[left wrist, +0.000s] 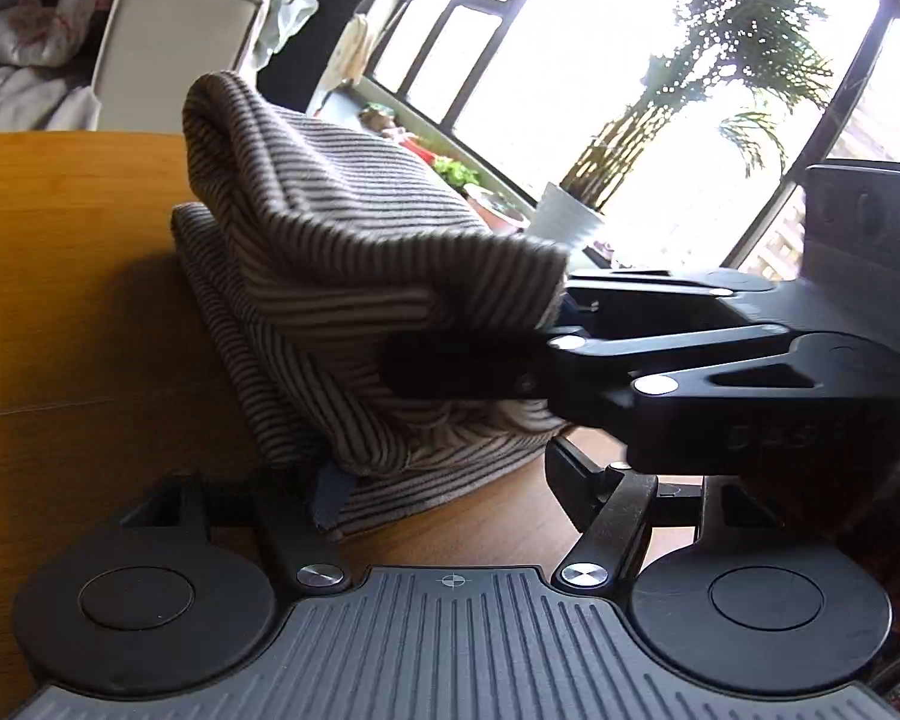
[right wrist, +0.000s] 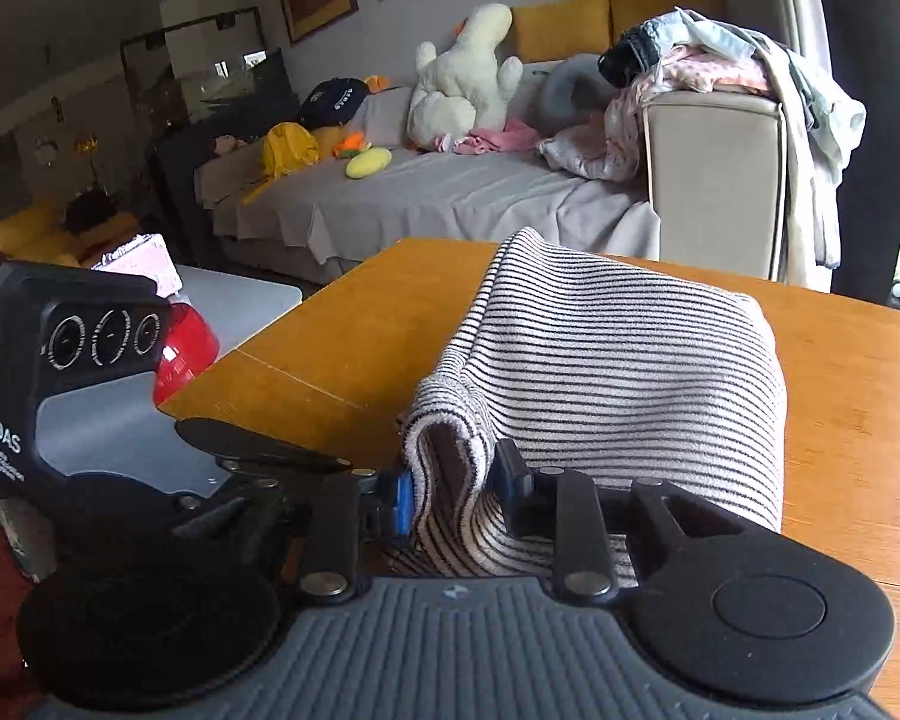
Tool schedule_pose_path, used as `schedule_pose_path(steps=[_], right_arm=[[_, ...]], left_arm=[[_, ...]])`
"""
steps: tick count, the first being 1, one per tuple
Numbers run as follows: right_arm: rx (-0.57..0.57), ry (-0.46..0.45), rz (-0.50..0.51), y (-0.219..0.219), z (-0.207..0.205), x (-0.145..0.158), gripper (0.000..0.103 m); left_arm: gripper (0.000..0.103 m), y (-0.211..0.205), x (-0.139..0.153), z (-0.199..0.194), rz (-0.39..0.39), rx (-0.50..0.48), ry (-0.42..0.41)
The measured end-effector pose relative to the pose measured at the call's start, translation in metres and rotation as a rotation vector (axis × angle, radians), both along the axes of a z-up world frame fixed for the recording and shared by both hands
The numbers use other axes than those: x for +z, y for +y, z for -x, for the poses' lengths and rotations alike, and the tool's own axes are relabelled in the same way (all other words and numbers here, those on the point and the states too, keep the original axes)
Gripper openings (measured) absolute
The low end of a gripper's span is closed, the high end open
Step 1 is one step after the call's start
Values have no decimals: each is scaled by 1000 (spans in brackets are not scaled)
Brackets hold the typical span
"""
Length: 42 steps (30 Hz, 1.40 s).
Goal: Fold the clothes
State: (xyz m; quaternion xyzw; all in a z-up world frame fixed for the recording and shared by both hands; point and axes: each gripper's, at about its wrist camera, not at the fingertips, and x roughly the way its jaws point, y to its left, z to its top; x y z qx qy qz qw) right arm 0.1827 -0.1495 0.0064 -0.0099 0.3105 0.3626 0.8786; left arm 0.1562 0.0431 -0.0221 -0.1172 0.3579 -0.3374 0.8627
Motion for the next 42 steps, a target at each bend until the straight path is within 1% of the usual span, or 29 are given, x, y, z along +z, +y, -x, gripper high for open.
schedule_pose_path(steps=[2,3,6,7,9,11,13,15,16,17,18,21,22,24,25,26,27,28,31,35,37,39,40,42], right_arm=[[-8,-12,-6,3,0,0,28],[-6,-27,6,5,1,-1,29],[-4,-90,51,11,10,-3,30],[-4,-122,71,14,15,-4,31],[-2,-168,101,20,23,-8,33],[-9,-228,156,31,33,-12,34],[-15,-289,213,41,42,-16,38],[-17,-342,263,51,50,-21,49],[-14,-364,284,56,54,-24,52],[-11,-386,305,60,58,-26,57],[-3,-397,313,61,62,-27,60],[38,-379,265,42,69,-11,65],[29,-368,235,31,70,-3,65],[-18,-357,173,11,67,13,65],[-41,-356,144,3,65,20,63],[-65,-354,115,-5,63,27,51],[-55,-353,114,-3,62,24,36],[-43,-352,116,1,61,21,33],[-7,-349,122,11,58,12,33],[58,-426,287,37,72,-34,33],[56,-391,262,33,70,-27,33],[49,-326,206,20,62,-17,34],[41,-300,187,12,59,-11,35],[10,-272,159,-4,54,-2,41]], left_arm=[[73,12,6,5,-22,8,-18],[76,18,10,7,-32,13,-26],[78,44,26,15,-69,64,-75],[78,52,31,16,-68,90,-85],[77,68,43,14,-32,142,-100],[75,74,61,4,20,184,-114],[71,63,76,-10,52,180,-131],[66,47,87,-26,80,164,-139],[64,37,87,-37,89,148,-129],[64,22,85,-50,90,132,-111],[62,11,78,-64,65,131,-96],[52,-11,56,-101,-44,151,-64],[51,-14,50,-106,-65,154,-61],[51,-13,42,-108,-85,155,-66],[51,-13,41,-107,-85,154,-70],[51,-12,41,-106,-87,154,-73],[51,-12,41,-104,-90,153,-76],[52,-12,41,-103,-95,152,-78],[53,-10,41,-105,-102,152,-72],[53,-7,40,-106,-118,162,-60],[54,-4,39,-106,-110,158,-55],[54,-3,39,-107,-109,156,-55],[53,-3,39,-107,-108,155,-56],[53,-4,39,-106,-110,154,-63]])
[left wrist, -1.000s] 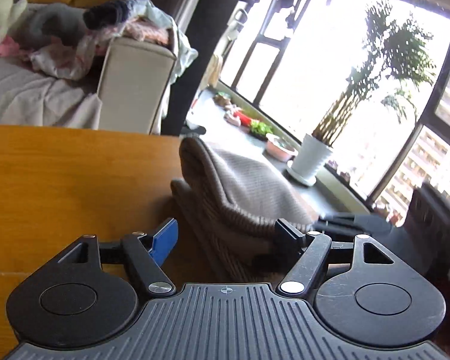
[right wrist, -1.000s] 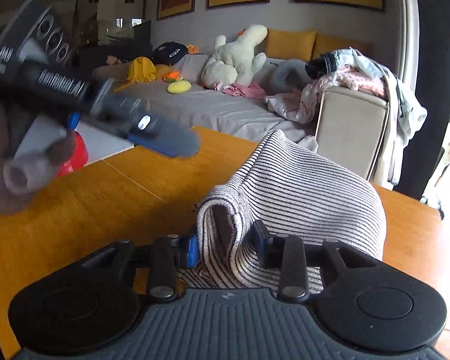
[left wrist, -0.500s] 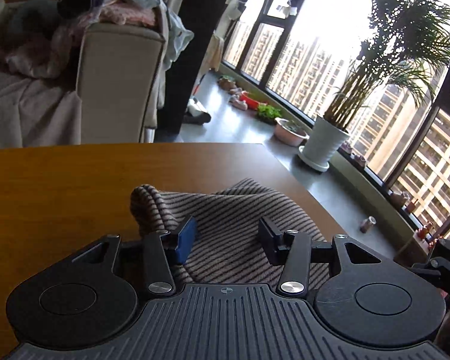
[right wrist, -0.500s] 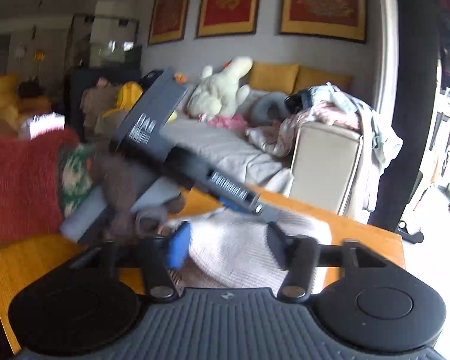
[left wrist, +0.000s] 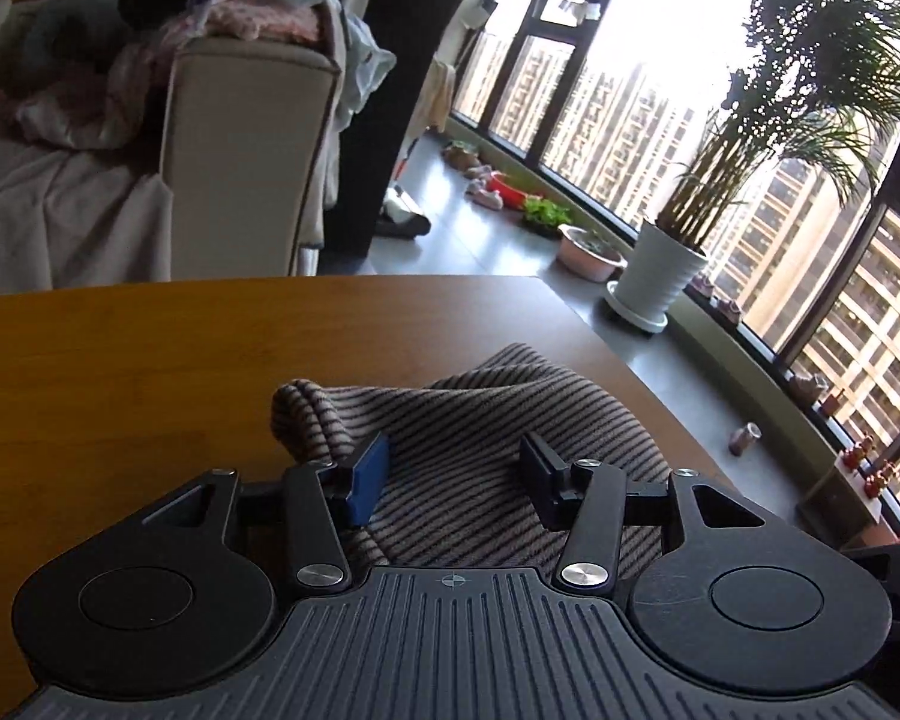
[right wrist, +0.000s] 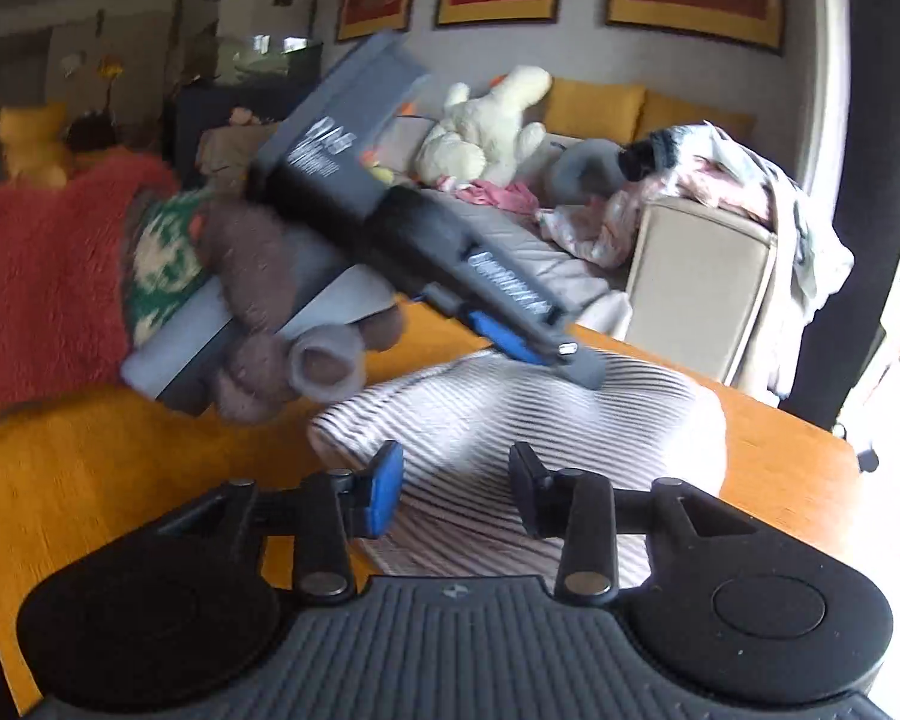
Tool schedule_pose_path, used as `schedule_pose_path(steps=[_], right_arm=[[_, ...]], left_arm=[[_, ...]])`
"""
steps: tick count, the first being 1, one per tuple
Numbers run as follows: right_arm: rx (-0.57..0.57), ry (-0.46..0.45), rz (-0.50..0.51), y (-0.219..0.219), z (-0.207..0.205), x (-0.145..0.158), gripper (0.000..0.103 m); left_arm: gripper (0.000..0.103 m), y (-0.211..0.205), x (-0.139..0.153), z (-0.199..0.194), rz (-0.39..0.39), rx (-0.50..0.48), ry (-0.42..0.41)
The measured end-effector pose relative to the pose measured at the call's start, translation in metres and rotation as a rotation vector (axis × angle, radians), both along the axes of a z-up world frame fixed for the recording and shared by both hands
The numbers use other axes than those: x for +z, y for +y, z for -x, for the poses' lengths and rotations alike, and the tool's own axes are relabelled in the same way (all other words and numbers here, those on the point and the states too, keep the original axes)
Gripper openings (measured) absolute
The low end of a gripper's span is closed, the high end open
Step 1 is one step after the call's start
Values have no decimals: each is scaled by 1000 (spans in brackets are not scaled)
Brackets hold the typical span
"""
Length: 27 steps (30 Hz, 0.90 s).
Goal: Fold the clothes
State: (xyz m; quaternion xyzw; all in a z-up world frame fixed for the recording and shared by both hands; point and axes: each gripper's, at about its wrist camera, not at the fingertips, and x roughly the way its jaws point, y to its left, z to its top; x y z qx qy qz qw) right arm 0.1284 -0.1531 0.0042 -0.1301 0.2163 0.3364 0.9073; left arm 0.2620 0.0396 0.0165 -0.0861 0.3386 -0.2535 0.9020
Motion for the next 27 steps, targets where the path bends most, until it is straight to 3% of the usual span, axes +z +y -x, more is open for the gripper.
schedule_pose_path(steps=[5,10,12,14,17,20,22,25,27], right_arm=[[-139,109,-146,-45,-33,21,41],[-259,160,-261,-72,-57,18,41],[-277,151,-270,-75,-61,15,41],[-257,173,-268,-69,-66,7,41],[-247,124,-154,-46,-62,-12,47],[-239,93,-108,-38,-53,-10,49],[-217,116,-102,-39,-54,-5,50],[-213,123,-119,-44,-56,6,50],[-234,77,-128,-45,-61,15,49]], left_arm=[[54,2,-1,1,7,-3,-2],[57,11,10,14,40,15,-39],[59,16,18,26,66,16,-78],[58,12,20,31,37,-12,-99],[55,1,6,21,-19,-44,-62],[59,10,-9,3,57,-15,10],[54,17,-14,-5,98,4,40],[55,17,-17,-6,93,12,36],[54,15,-14,-2,70,16,22]])
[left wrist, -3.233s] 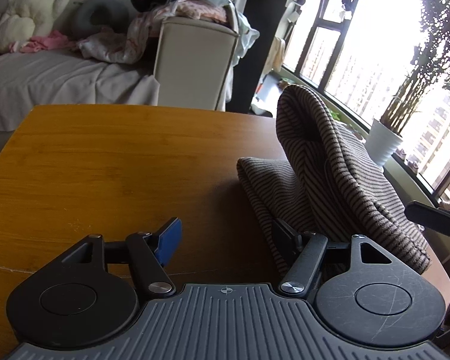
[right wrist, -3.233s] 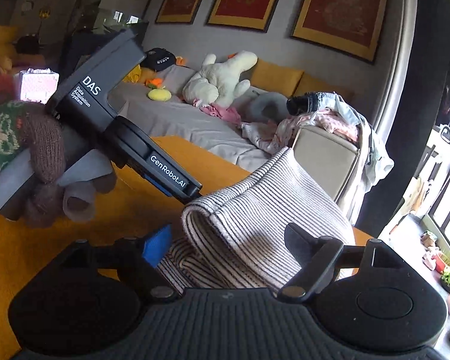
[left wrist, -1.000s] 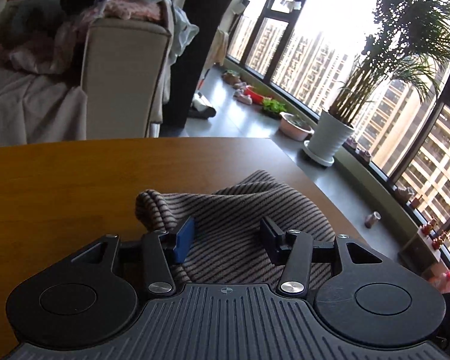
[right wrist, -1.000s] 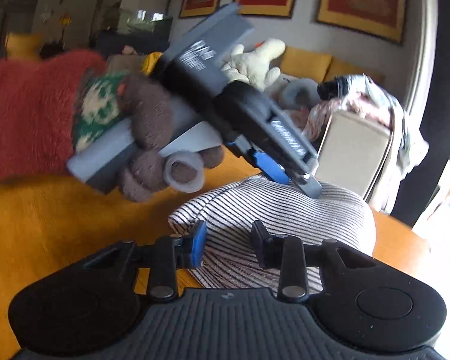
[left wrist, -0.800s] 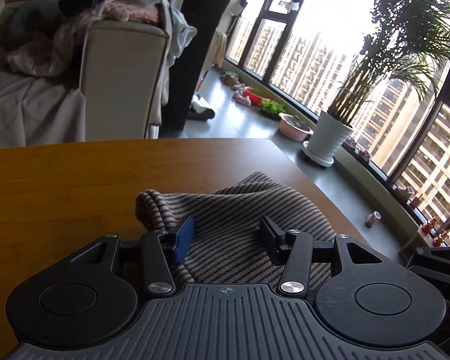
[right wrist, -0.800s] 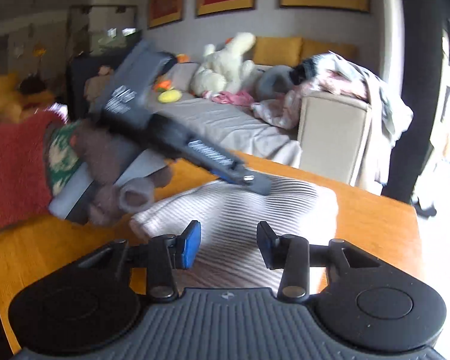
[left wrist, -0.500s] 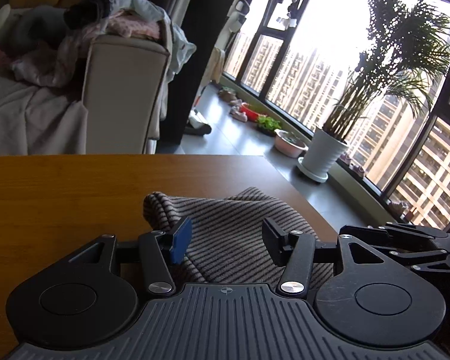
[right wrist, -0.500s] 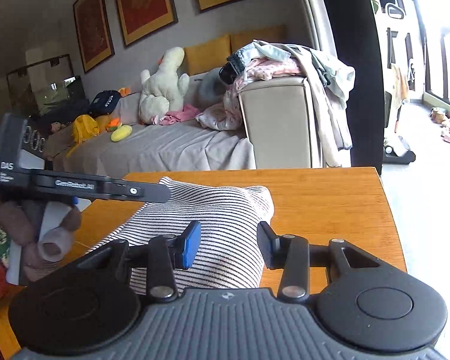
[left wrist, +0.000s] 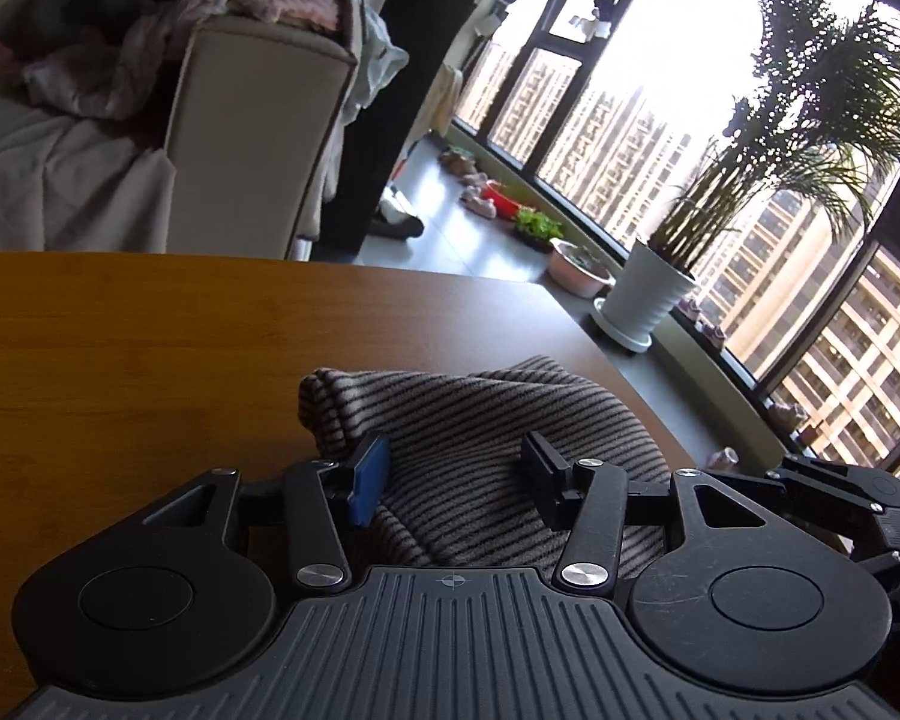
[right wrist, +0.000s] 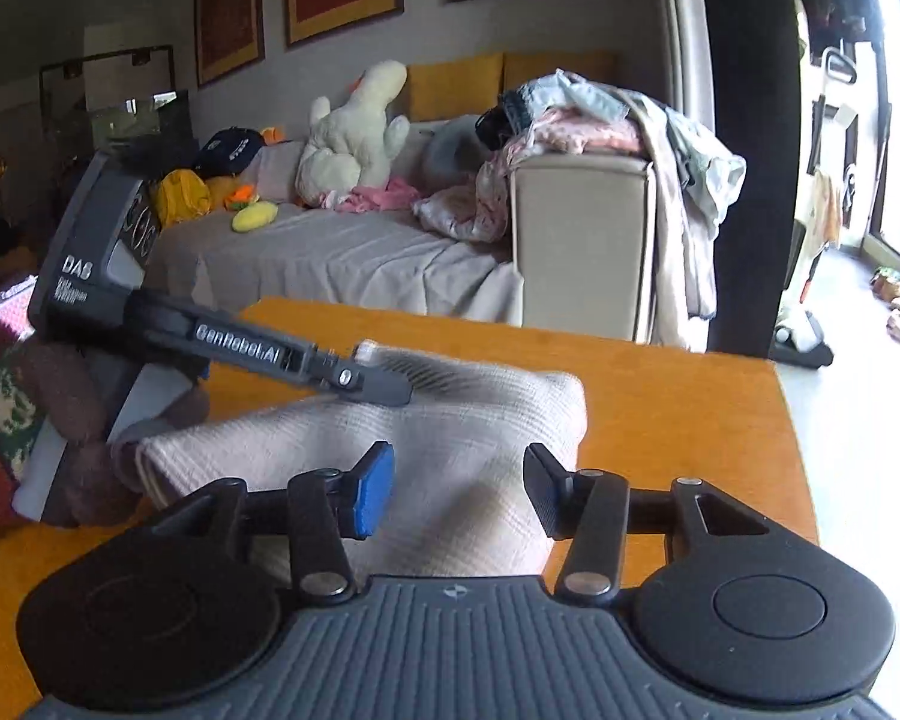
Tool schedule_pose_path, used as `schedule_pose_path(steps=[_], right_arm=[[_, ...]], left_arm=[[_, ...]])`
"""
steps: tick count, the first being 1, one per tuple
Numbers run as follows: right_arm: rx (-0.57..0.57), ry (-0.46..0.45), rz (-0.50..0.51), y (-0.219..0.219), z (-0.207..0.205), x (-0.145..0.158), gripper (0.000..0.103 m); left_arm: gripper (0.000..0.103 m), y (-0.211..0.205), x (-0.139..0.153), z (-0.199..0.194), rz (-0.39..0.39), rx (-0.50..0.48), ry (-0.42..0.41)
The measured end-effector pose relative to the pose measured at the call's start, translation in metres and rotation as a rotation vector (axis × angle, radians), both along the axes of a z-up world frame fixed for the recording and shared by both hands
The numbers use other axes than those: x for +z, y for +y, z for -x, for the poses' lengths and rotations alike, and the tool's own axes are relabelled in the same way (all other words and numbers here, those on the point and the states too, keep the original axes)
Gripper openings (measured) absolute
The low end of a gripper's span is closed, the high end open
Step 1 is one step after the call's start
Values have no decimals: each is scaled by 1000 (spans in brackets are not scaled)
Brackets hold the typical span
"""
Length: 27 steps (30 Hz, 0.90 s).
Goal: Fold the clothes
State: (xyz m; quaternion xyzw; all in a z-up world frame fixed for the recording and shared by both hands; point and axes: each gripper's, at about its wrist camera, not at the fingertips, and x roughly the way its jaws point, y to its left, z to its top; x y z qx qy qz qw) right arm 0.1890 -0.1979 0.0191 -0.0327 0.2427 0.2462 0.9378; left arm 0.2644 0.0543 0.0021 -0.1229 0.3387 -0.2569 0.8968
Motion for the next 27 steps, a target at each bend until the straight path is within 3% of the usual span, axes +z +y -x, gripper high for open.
schedule_pose_path(steps=[3,7,9,11,14,16,21,27], right_arm=[[-25,-41,-12,5,-21,9,49],[-55,41,102,22,-62,-22,49],[-70,59,64,18,-70,-28,52],[-83,70,33,12,-69,-27,52],[-91,36,45,9,-58,-24,56],[-107,50,-9,-1,-49,-17,59],[-106,156,-135,-27,-27,-16,74],[-79,252,-221,-39,-13,-33,79]], left_arm=[[55,-2,5,4,-22,2,-14],[59,0,8,13,-24,14,-20],[63,4,10,21,-16,21,-23],[72,8,14,31,-20,31,-28],[73,14,13,41,6,24,-17],[73,19,11,44,35,14,3],[75,22,0,45,87,-10,74],[78,10,-11,45,81,-31,106]])
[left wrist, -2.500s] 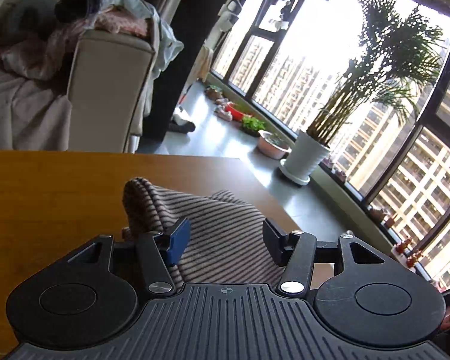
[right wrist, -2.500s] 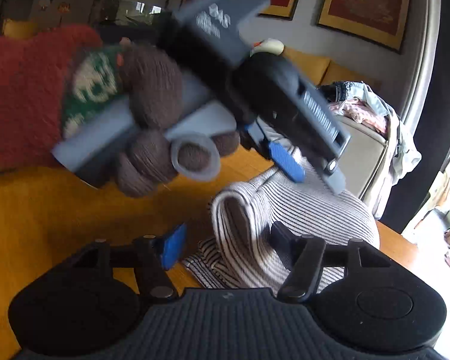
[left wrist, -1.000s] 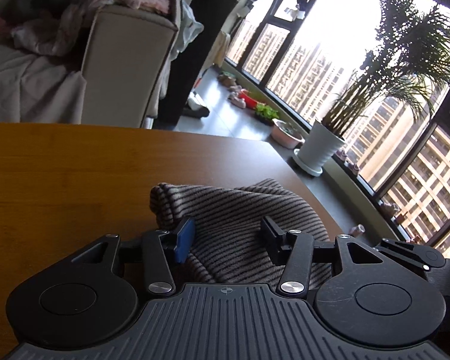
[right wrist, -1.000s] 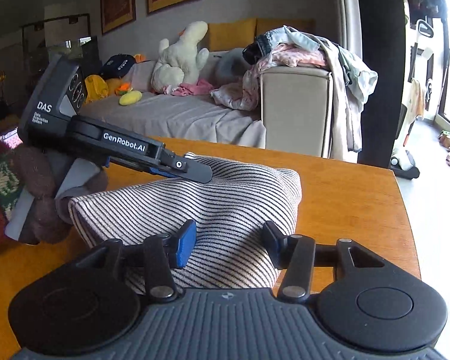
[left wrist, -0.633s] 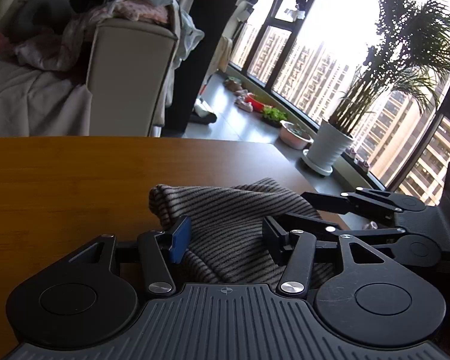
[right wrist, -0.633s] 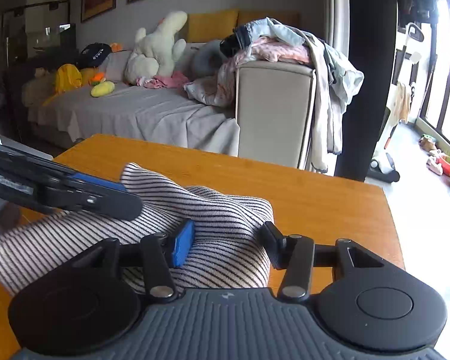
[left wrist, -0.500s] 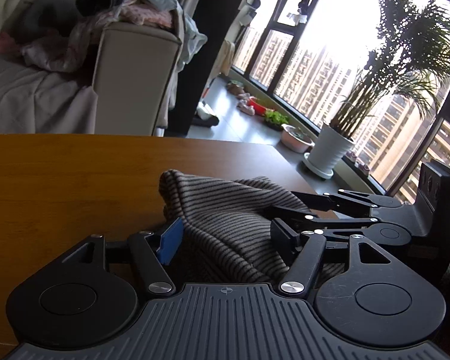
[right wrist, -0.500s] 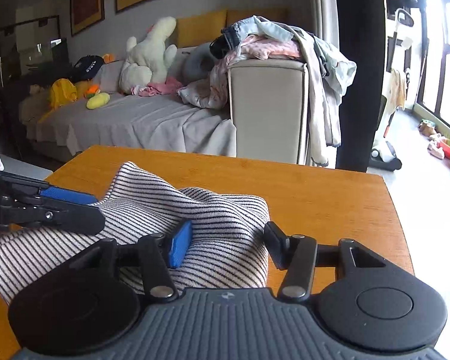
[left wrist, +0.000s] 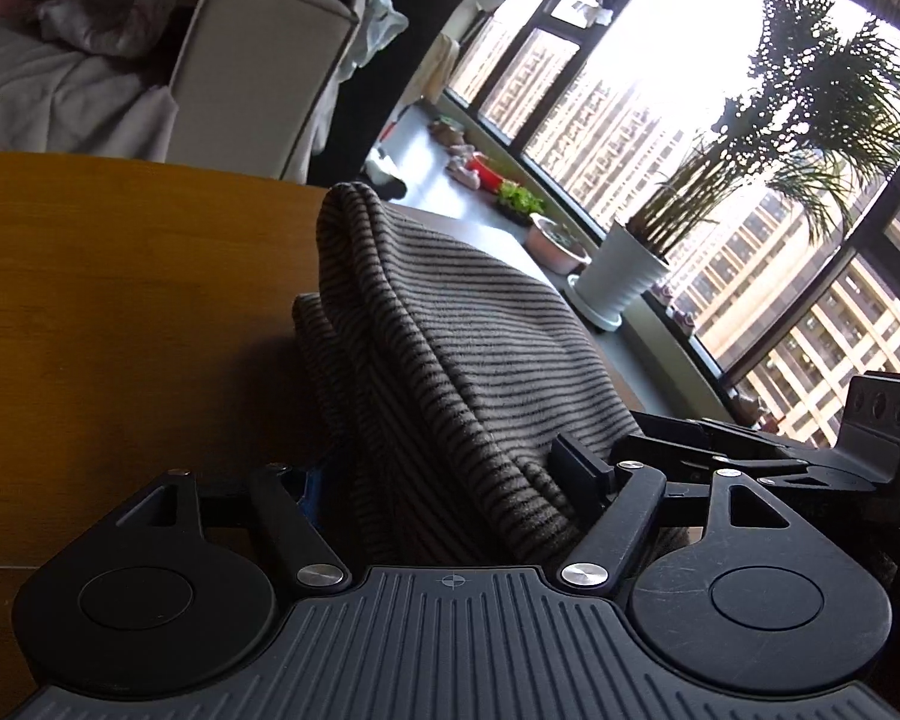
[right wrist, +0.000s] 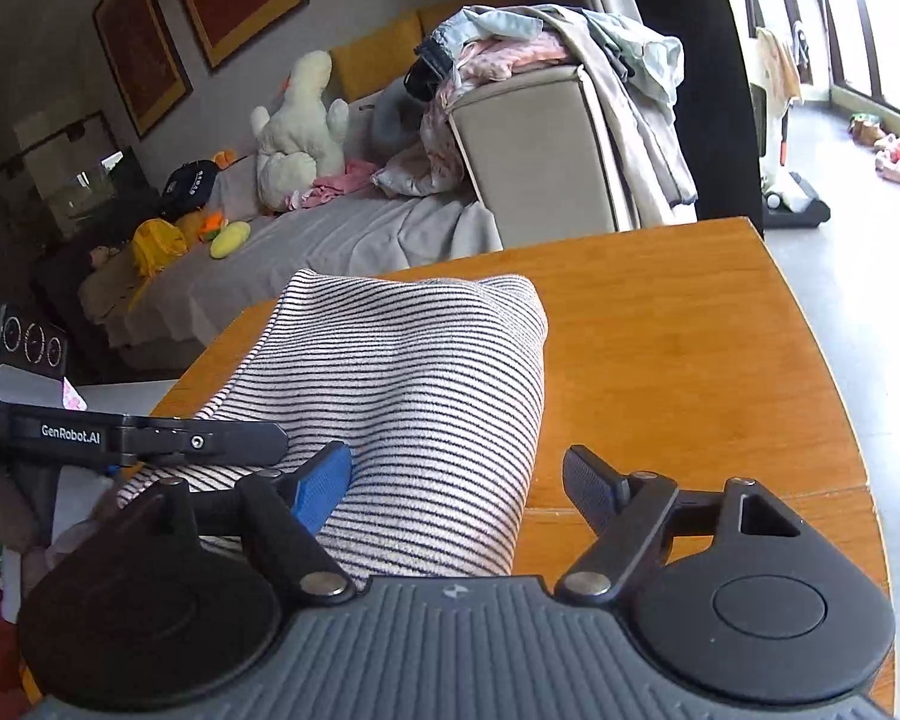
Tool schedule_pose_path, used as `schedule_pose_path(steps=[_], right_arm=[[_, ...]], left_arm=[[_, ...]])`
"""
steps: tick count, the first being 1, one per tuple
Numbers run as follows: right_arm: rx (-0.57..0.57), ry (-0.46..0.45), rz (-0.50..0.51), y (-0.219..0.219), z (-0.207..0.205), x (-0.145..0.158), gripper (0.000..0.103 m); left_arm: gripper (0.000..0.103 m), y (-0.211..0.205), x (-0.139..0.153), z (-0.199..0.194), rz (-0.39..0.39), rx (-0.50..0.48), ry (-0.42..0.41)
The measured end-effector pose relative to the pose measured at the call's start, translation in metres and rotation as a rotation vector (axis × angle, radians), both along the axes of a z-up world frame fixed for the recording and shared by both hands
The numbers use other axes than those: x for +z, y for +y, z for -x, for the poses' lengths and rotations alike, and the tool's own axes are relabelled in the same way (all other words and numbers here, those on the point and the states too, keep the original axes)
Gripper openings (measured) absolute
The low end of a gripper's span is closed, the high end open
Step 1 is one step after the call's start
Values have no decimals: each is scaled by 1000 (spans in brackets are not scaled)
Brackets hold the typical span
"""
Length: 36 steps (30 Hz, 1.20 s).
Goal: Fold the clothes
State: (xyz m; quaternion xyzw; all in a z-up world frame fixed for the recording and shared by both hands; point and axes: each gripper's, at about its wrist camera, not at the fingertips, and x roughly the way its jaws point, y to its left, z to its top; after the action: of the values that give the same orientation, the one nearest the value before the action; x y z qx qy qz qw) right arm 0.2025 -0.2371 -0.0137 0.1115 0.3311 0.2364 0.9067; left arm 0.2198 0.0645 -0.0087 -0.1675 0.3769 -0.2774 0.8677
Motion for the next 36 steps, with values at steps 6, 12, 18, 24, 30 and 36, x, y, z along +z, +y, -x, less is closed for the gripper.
schedule_pose_path(steps=[6,12,18,24,30,36], right_arm=[[-8,60,-93,-8,-4,-12,82],[4,51,-127,-10,1,-3,82],[9,118,-123,-4,-1,-15,88],[32,129,-147,-1,0,-21,79],[80,52,-88,10,-11,-14,76],[105,76,-98,13,-28,-16,80]], left_arm=[[79,-2,-7,3,14,4,17],[81,-3,-7,7,6,18,11],[92,-3,-12,7,-6,42,31],[87,-4,-12,12,1,25,25],[78,-10,-9,21,2,22,25],[79,-9,-7,21,0,32,28]])
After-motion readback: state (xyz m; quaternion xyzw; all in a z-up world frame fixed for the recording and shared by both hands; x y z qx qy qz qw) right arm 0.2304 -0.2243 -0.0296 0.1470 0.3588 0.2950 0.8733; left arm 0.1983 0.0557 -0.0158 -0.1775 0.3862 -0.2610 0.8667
